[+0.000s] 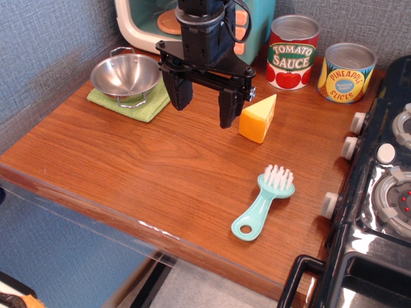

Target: Move the colander to the front left corner of the table

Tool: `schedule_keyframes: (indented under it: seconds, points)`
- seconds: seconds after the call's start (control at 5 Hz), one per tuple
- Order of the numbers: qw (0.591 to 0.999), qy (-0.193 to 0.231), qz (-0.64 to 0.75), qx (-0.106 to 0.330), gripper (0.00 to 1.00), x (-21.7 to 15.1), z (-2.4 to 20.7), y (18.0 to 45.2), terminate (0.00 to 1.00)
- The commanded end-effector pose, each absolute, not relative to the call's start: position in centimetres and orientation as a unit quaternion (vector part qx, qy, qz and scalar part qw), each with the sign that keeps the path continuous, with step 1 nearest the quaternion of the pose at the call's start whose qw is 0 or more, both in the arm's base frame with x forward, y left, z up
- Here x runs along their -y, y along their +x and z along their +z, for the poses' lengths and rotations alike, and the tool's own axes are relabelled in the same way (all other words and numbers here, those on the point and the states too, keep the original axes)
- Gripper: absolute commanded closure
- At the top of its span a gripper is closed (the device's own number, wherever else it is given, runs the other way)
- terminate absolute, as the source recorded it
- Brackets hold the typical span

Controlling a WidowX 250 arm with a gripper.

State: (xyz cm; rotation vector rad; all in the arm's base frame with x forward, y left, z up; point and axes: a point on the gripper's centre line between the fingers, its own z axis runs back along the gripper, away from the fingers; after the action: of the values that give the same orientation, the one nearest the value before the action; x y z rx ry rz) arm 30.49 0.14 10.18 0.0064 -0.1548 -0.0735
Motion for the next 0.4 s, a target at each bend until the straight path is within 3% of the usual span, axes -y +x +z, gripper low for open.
schedule_keyframes:
  seconds: [0.0, 0.2]
  points:
    - [0.996, 0.003, -0.037, 0.077, 0.00, -0.1, 10.2, 30.5, 0.00]
    - [0.997, -0.008, 0.001, 0.082, 0.00, -1.5, 10.2, 33.6, 0.00]
